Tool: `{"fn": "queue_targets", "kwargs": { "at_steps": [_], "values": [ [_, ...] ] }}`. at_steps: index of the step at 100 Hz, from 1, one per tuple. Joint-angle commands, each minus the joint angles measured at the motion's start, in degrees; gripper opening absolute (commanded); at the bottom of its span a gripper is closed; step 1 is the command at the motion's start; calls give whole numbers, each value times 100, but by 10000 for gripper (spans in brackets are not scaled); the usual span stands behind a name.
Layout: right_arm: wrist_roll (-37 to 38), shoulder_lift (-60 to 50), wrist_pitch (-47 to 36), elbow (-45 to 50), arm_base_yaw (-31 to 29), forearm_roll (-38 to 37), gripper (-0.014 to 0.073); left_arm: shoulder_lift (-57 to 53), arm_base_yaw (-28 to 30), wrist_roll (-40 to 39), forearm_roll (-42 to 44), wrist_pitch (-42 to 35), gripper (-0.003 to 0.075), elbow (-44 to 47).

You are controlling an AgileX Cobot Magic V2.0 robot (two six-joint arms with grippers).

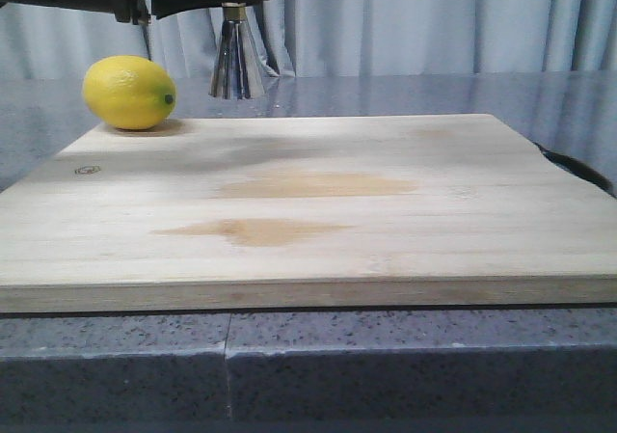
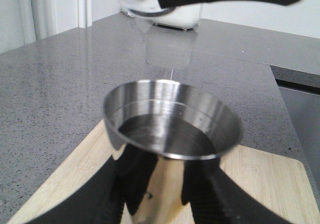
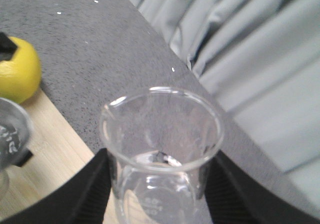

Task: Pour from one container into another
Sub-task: 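Tilt the beaker with the right gripper, pouring liquid into the jigger, then lower the empty beaker onto the board and open the right gripper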

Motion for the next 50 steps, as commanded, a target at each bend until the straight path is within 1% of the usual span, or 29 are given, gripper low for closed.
{"fn": "queue_targets", "kwargs": {
  "at_steps": [1,14,33,40,50],
  "values": [
    [91,-405,-615,75,-375,389,320,-293,6,-41,-528,560,250,-168],
    [91,-732,-1279,847,-897,936,320,-293,6,-41,-528,560,250,-168],
    [91,-1144,-2723,2158,-1780,1812,320,-293,6,-41,-528,560,250,-168],
    [91,-1202,-3201,2613,-2041,2149,320,-293,6,-41,-528,560,250,-168],
    [101,-1214,-3870,3202,-2243,2539,320,-293,6,-41,-528,560,250,-168]
  ]
}}
